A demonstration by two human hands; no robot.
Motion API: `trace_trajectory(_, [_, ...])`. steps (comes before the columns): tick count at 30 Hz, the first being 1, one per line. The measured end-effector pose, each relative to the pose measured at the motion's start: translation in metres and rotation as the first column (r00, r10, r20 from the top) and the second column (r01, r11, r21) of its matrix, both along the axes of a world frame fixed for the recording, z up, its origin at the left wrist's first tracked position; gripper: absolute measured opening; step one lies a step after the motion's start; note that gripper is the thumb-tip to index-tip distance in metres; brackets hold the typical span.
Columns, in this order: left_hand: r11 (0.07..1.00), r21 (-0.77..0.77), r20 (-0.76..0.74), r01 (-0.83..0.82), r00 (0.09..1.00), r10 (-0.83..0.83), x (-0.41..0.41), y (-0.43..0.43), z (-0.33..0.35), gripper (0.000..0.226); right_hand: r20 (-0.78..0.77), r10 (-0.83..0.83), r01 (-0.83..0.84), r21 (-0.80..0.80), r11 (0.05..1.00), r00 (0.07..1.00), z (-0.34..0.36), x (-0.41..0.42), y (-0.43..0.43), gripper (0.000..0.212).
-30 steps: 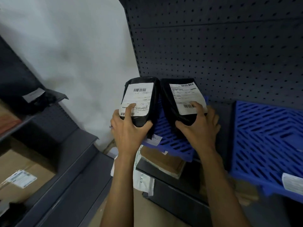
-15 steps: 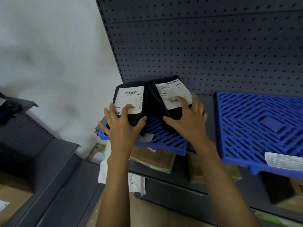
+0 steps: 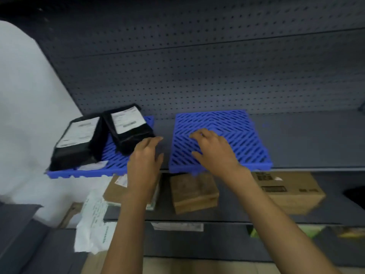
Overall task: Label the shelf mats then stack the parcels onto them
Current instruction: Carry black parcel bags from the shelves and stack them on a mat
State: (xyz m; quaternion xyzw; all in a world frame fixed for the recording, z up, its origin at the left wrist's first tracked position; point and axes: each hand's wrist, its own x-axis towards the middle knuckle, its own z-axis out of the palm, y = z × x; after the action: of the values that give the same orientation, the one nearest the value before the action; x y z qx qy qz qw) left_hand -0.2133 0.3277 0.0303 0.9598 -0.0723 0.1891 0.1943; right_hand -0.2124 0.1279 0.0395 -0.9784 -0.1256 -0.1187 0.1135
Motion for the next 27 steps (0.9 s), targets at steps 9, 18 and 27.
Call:
trace_trajectory(9, [0.923, 0.073, -0.001, 0.378, 0.925, -0.379, -0.071, -0.23, -0.014, 0.045, 0.008, -0.391, 0.39, -0.082, 0.917, 0.92, -0.006, -0.159, -0.224, 0.044])
trace_trajectory(18, [0.658, 0.14, 0.005, 0.74, 0.664, -0.748, -0.135, -0.449, -0.014, 0.038, -0.013, -0.762, 0.76, -0.068, 0.647, 0.648, -0.024, -0.3, -0.404, 0.047])
trace_trajectory(27, [0.403, 0.158, -0.023, 0.901, 0.411, -0.911, -0.177, -0.672, -0.031, 0.038, -0.06, -0.916, 0.913, -0.076, 0.401, 0.398, -0.037, -0.386, -0.567, 0.045])
